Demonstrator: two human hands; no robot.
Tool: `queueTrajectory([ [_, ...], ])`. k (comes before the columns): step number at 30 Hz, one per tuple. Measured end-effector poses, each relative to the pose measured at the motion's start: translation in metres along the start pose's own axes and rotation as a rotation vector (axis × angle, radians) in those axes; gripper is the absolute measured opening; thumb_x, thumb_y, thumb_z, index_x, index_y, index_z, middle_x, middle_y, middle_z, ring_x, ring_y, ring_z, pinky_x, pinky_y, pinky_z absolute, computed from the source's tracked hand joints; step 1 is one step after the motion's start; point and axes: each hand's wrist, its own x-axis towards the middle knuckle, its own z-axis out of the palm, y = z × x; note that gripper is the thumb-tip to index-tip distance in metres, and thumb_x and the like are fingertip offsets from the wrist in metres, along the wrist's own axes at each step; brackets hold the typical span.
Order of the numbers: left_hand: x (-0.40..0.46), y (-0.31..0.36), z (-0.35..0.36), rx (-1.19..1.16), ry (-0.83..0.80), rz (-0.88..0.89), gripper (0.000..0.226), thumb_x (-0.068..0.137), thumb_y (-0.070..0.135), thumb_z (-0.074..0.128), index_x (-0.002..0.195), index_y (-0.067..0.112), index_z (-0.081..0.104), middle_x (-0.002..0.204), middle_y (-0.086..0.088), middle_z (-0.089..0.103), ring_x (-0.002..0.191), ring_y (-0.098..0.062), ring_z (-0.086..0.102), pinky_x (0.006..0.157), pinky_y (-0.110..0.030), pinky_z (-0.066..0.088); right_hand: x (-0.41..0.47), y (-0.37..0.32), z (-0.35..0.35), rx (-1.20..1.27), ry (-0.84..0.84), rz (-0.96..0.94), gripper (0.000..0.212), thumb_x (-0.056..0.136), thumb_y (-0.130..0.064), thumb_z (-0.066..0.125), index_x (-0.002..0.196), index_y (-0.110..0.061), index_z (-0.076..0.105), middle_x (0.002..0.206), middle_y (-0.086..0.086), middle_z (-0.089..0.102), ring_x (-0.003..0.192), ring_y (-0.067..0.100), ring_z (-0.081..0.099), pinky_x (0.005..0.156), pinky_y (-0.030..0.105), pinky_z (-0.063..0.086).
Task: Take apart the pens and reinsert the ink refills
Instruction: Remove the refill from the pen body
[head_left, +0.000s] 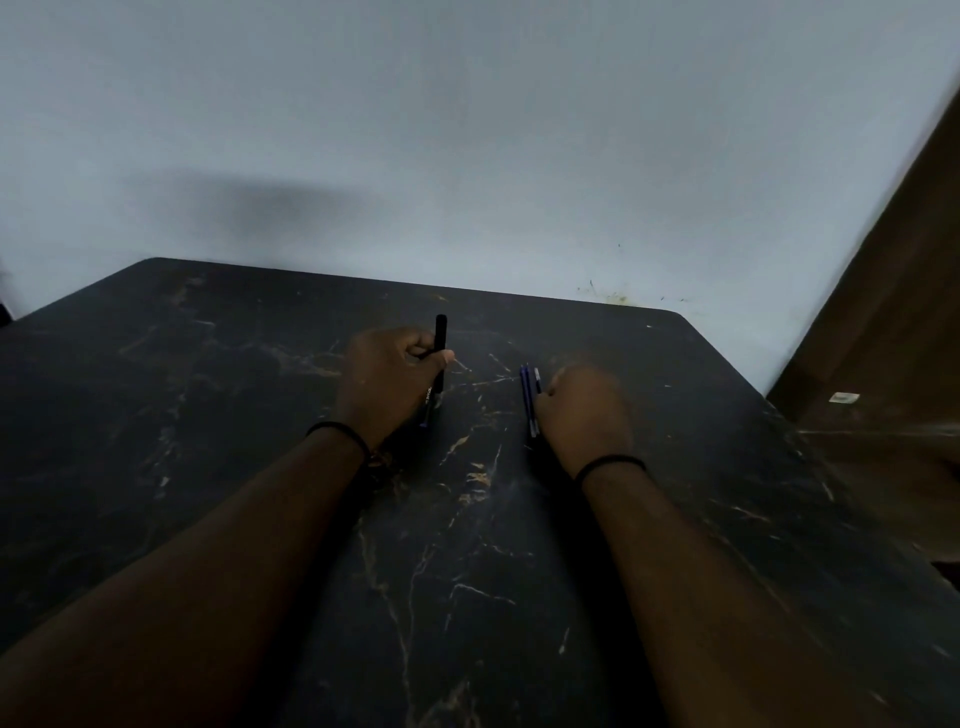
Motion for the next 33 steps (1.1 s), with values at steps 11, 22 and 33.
queueTrajectory([
  [11,-0.001,0.0,0.001,0.027,0.017,0.007,0.014,0.085,0.022,0.075,0.093,0.01,0.077,0.083,0.0,0.073,0.069,-0.001,0.065,0.059,-0.004,0.044,-0.004,-0.006,0.002,0.015,0.022,-0.004,0.017,0.09,-0.014,0.055,0.073,-0.01,0.056,0.084,0.017,0.065,0.085,0.035,0.067,0.064,0.03,0.043],
  [22,0.0,-0.003,0.002,0.013,0.005,0.008,0.015,0.085,0.022,0.075,0.094,0.011,0.077,0.086,-0.003,0.076,0.074,-0.009,0.07,0.066,-0.023,0.055,0.004,0.015,-0.003,0.008,0.043,0.012,0.018,0.089,-0.019,0.058,0.075,-0.009,0.061,0.09,0.017,0.068,0.088,0.037,0.065,0.073,0.035,0.049],
  [33,0.001,-0.006,0.003,-0.017,0.007,-0.018,0.015,0.084,0.023,0.075,0.094,0.012,0.077,0.084,0.001,0.075,0.073,-0.002,0.069,0.063,-0.013,0.05,0.007,0.016,-0.004,0.019,-0.015,0.052,0.021,0.092,-0.023,0.059,0.074,-0.011,0.059,0.091,0.017,0.067,0.087,0.035,0.065,0.071,0.034,0.047],
])
